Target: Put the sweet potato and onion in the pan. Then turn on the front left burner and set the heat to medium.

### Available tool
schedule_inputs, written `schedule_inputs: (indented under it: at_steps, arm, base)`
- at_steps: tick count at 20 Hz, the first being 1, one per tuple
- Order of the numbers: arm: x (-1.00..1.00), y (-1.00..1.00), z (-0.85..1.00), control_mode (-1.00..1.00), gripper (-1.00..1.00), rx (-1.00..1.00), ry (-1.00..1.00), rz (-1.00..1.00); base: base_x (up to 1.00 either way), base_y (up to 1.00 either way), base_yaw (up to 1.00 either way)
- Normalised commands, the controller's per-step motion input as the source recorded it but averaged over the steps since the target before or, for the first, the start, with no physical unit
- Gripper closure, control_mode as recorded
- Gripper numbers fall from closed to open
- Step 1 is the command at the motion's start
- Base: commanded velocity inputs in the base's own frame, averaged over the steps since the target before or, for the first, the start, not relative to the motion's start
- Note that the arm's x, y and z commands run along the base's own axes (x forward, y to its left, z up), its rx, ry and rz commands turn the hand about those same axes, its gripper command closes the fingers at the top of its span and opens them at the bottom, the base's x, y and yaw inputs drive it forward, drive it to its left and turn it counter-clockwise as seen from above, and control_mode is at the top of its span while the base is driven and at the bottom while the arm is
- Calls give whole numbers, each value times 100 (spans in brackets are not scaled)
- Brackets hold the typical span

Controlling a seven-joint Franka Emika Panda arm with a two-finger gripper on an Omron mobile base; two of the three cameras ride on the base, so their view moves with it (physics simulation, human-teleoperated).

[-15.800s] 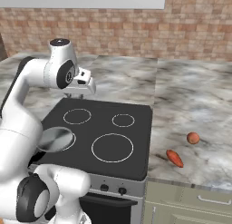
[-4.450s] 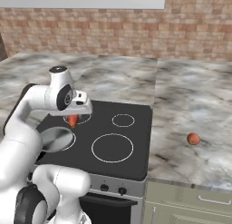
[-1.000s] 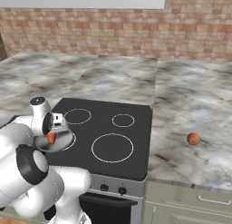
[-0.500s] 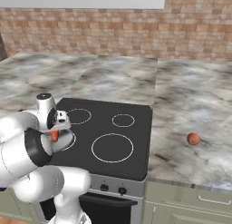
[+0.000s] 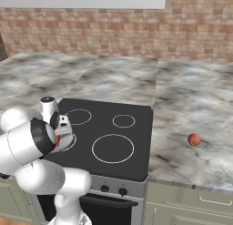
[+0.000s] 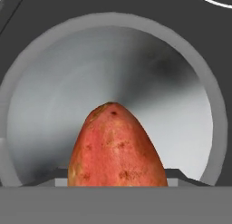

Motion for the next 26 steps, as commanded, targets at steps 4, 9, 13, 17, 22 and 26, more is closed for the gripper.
schedule_inputs:
  at_steps: [4,9,13,17,22,26]
  arm:
    - [0,0,-12,-100,100,0,3,0]
    - [10,0,0,-100,100,0,1,1]
    - [27,0,-6,-100,100,0,0,1]
    - [21,0,-15,-100,100,0,0,0]
    - [5,1,-17,-100,100,0,0,0]
    - [0,0,0,-100,100,0,0,0]
  base:
    - [0,0,0]
    - [0,0,0]
    - [0,0,0]
    - [0,0,0]
    - [0,0,0]
    - [0,0,0]
